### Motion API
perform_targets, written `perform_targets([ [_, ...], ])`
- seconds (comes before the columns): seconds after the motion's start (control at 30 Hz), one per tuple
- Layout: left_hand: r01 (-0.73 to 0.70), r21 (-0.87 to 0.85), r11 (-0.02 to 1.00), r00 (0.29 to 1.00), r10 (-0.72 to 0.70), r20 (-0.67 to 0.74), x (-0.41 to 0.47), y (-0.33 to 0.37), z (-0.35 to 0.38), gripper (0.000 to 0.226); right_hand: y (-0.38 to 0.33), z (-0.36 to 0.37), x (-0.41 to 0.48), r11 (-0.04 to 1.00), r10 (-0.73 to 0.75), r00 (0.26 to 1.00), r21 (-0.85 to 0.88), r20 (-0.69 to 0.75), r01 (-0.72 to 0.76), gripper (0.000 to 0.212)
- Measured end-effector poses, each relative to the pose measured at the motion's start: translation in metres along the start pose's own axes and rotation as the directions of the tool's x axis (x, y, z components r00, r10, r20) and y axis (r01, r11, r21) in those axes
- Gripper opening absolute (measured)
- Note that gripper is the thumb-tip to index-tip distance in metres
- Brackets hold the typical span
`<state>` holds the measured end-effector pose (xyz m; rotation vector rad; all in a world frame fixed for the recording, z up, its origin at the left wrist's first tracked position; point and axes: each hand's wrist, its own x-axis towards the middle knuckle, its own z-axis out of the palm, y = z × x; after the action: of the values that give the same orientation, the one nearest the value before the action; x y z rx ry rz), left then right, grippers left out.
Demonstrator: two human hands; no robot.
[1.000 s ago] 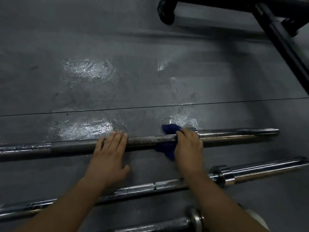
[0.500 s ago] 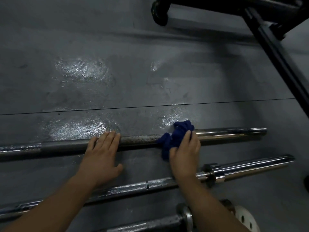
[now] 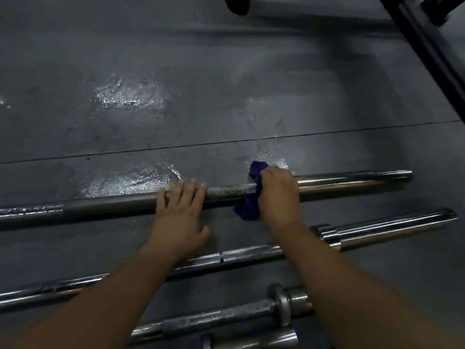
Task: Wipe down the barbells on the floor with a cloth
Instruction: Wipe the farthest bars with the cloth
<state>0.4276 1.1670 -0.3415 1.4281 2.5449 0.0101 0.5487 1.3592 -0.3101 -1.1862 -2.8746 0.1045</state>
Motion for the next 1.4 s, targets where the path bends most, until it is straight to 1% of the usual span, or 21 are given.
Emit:
perform_targets([
  [0.07,-0.023,-0.003,1.0,1.0,0.023,0.017,0.006,0.01,-0.001,0.096,-0.026,0.011,-0.012,0.995,-0.098,0.991,-0.016,0.094,0.1,0.028],
  [0.13,-0.014,-0.012,1.0,1.0,0.014,0.02,0.011,0.016,-0.002,0.095,-0.03,0.012,-0.014,0.977,-0.214,0.972,0.023,0.101,0.212,0.032],
  [0.2,-0.006,-0.007,1.0,1.0,0.006,0.023,0.013,0.017,0.0,0.095,-0.014,0.006,-0.002,0.97,-0.243,0.966,0.039,0.093,0.24,0.036],
  [0.3,-0.004,-0.015,1.0,1.0,0.004,0.016,0.015,0.016,0.0,0.095,-0.014,0.001,-0.018,0.99,-0.088,0.991,-0.105,0.106,0.099,0.048],
  [0.37,-0.018,-0.019,1.0,1.0,0.018,0.006,0.015,0.014,0.001,0.095,-0.026,-0.001,-0.032,0.985,-0.065,0.984,-0.147,0.168,0.09,0.054],
  [0.43,-0.038,-0.027,0.999,0.999,0.038,0.001,0.015,0.011,0.002,0.095,-0.018,-0.012,-0.021,0.991,-0.119,0.98,-0.038,0.157,0.127,0.042],
  [0.47,-0.044,-0.032,0.999,0.999,0.043,-0.009,0.015,0.01,0.003,0.094,-0.007,-0.02,-0.008,0.996,-0.086,0.985,0.05,0.151,0.08,0.038],
  [0.53,-0.047,-0.036,0.998,0.998,0.046,-0.033,0.017,0.008,0.003,0.093,0.02,-0.024,0.01,0.973,0.098,0.995,0.206,0.022,-0.101,0.038],
  [0.57,-0.043,-0.038,0.998,0.999,0.041,-0.033,0.018,0.008,0.003,0.092,0.024,-0.021,0.008,0.963,0.177,0.984,0.211,-0.022,-0.168,0.04],
  [0.7,-0.022,-0.046,0.999,1.0,0.021,-0.019,0.017,0.013,0.003,0.092,0.004,-0.01,-0.03,0.967,0.245,0.963,0.037,0.114,-0.251,0.074],
  [0.83,0.014,-0.058,0.998,1.0,-0.015,-0.021,0.011,0.019,-0.003,0.088,0.003,-0.02,-0.013,0.959,0.278,0.951,0.011,0.138,-0.282,0.062],
  [0.93,0.02,-0.103,0.994,0.999,-0.023,-0.026,0.001,0.024,-0.011,0.084,0.008,-0.014,-0.039,0.954,0.237,0.969,0.172,0.068,-0.246,0.068],
  [1.0,0.038,-0.157,0.987,0.998,-0.044,-0.036,-0.016,0.031,-0.012,0.081,0.019,-0.008,-0.061,0.928,0.244,0.969,0.3,-0.039,-0.221,0.063],
  [1.07,0.054,-0.223,0.973,0.997,-0.065,-0.044,-0.032,0.041,-0.01,0.074,0.022,-0.003,-0.078,0.913,0.266,0.961,0.339,-0.071,-0.228,0.061],
  [1.1,0.055,-0.241,0.969,0.996,-0.071,-0.06,-0.037,0.044,-0.009,0.07,0.015,-0.001,-0.083,0.921,0.237,0.969,0.334,-0.073,-0.2,0.061],
  [1.2,0.04,-0.241,0.97,0.988,-0.074,-0.137,-0.037,0.036,-0.004,0.056,-0.014,0.015,-0.092,0.947,-0.054,0.996,0.313,-0.064,0.072,0.056],
  [1.23,0.038,-0.238,0.97,0.987,-0.074,-0.144,-0.034,0.03,0.0,0.053,-0.022,0.022,-0.09,0.941,-0.104,0.993,0.318,-0.063,0.118,0.055],
  [1.27,0.038,-0.225,0.974,0.988,-0.071,-0.139,-0.033,0.026,0.003,0.053,-0.03,0.026,-0.086,0.936,-0.053,0.997,0.344,-0.064,0.072,0.055],
  [1.33,0.03,-0.191,0.981,0.992,-0.053,-0.117,-0.033,0.022,0.01,0.054,-0.055,0.026,-0.08,0.895,0.141,0.99,0.431,-0.031,-0.114,0.055],
  [1.37,0.026,-0.191,0.981,0.993,-0.048,-0.112,-0.032,0.022,0.011,0.054,-0.068,0.02,-0.078,0.871,0.138,0.99,0.477,-0.009,-0.117,0.051],
  [1.4,0.025,-0.202,0.979,0.993,-0.047,-0.107,-0.031,0.022,0.01,0.053,-0.076,0.014,-0.077,0.864,0.034,0.999,0.501,0.023,-0.041,0.046],
])
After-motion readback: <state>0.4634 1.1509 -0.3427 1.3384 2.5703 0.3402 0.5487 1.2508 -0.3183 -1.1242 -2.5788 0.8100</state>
